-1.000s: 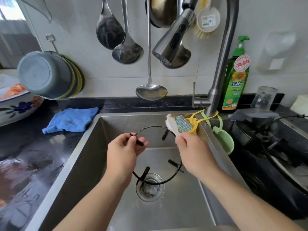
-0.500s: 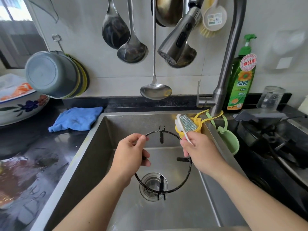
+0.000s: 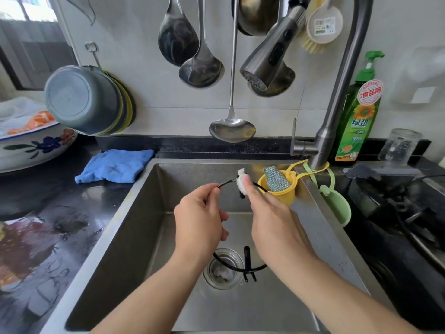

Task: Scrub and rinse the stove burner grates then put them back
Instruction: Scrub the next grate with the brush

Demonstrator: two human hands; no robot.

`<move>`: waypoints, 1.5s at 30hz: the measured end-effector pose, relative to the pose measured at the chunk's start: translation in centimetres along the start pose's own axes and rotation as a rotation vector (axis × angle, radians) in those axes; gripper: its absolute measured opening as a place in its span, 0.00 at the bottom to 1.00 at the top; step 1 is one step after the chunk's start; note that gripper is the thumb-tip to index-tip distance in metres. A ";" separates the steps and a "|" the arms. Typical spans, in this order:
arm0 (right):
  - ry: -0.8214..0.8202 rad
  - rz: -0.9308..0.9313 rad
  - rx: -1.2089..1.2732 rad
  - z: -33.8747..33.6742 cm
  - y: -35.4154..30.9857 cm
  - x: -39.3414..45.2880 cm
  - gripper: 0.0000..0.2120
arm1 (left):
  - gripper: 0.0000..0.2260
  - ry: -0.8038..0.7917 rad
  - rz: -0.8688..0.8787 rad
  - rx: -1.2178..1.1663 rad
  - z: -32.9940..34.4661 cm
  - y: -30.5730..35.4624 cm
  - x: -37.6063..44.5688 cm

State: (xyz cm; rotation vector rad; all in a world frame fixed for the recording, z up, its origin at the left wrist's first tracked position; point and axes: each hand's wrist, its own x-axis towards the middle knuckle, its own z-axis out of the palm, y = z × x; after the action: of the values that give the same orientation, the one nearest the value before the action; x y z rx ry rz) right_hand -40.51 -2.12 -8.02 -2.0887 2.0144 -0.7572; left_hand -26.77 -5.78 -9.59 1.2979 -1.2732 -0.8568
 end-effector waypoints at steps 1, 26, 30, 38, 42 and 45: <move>-0.012 0.011 -0.003 0.1 0.2 -0.1 0.44 | 0.09 0.005 -0.001 0.003 0.0 -0.1 0.0; 0.104 0.142 0.002 -0.1 2.8 1.1 0.37 | 0.09 -0.023 -0.025 -0.001 -0.5 -1.2 1.1; 0.072 0.088 0.051 0.3 1.6 0.7 0.36 | 0.09 -0.007 -0.016 -0.005 -0.5 -1.0 0.9; -0.041 0.211 -0.068 0.5 2.3 0.7 0.36 | 0.10 0.062 0.015 0.022 -0.6 -1.1 1.2; 0.008 0.108 0.072 1.1 0.9 0.7 0.33 | 0.10 0.008 0.035 0.030 0.2 -0.8 0.2; -0.002 0.133 0.072 1.3 2.2 1.3 0.32 | 0.09 0.062 0.071 0.048 -0.3 -0.8 0.6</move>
State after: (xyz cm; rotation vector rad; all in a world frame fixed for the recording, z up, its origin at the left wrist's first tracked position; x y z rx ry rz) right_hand -41.93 -3.91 -9.75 -1.8943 2.0689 -0.7915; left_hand -26.27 -6.39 -10.20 1.3001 -1.2896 -0.7347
